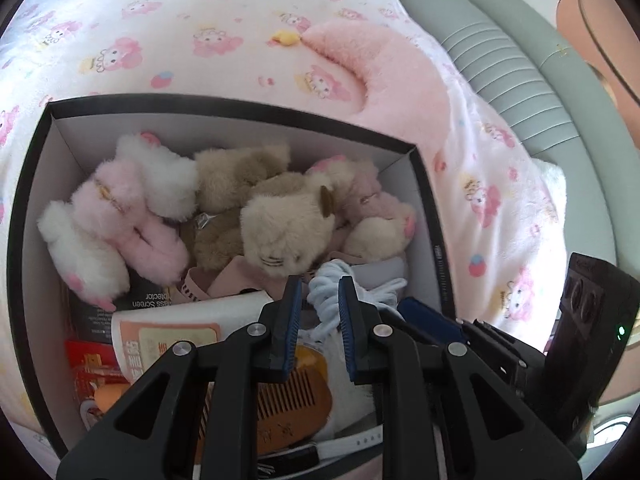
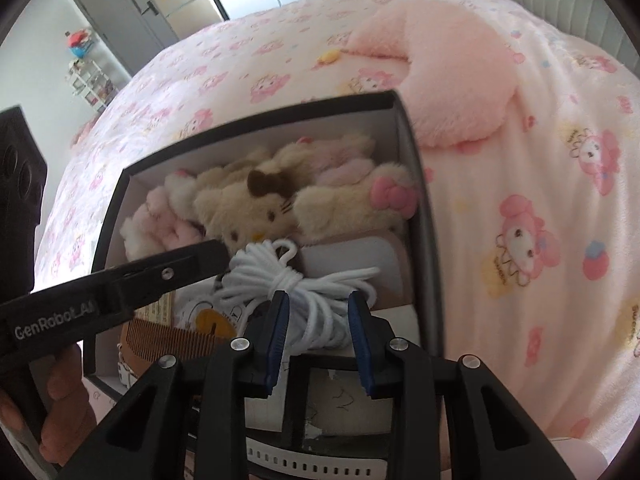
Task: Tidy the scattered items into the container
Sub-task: 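Lower the cable bundle into the box and open the right tool, then move the right tool back over the clear zip bag on the blanket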
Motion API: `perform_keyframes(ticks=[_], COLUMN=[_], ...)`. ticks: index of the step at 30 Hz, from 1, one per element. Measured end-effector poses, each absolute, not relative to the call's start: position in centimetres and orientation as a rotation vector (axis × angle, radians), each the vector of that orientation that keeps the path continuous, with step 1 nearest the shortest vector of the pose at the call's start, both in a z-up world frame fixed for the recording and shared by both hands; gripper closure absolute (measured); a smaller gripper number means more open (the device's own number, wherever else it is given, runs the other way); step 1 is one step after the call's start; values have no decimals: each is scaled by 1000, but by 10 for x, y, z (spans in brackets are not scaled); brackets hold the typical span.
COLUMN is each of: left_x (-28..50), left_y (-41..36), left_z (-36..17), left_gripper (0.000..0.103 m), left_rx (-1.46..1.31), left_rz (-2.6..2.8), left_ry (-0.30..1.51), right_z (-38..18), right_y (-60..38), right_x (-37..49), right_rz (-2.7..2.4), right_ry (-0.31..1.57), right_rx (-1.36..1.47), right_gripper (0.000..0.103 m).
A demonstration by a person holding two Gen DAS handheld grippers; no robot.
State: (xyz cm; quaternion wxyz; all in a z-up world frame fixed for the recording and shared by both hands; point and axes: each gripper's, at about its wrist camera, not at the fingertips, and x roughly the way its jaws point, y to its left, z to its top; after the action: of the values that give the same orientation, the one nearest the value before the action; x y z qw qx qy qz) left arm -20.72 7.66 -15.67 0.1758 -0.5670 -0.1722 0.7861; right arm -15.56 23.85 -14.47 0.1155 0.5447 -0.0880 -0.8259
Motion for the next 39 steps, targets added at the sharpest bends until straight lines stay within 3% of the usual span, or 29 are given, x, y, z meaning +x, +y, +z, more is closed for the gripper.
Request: perform_keyframes(ticks=[4, 9, 15, 20, 28, 39], left_x=[-208, -208, -179, -146, -96, -46], left_y=[80, 81, 76, 74, 54, 33], left_z=[-171, -173, -130, -91, -52, -27], left_gripper=[87, 87, 77, 70, 69, 69], left_rx=[-1674, -1670, -1510, -1394, -1290, -1226], left_rz=[2195, 2176, 2326, 2410, 2410, 2452], left_ry=[-521, -521, -396, -285, -343, -318], right_z=[-147, -149, -137, -106, -60, -25], right_y=[243, 234, 244, 241, 218, 186], right_x=[-157, -158, -150, -130, -78, -31], right_rz=[-2432, -2486, -2525, -2620, -2685, -2727], right_ry=[-284, -175, -271, -293, -348, -204], right_rx=[1607, 1620, 1588, 1471, 1310, 1225], right_gripper=[76, 76, 75, 67, 63, 63])
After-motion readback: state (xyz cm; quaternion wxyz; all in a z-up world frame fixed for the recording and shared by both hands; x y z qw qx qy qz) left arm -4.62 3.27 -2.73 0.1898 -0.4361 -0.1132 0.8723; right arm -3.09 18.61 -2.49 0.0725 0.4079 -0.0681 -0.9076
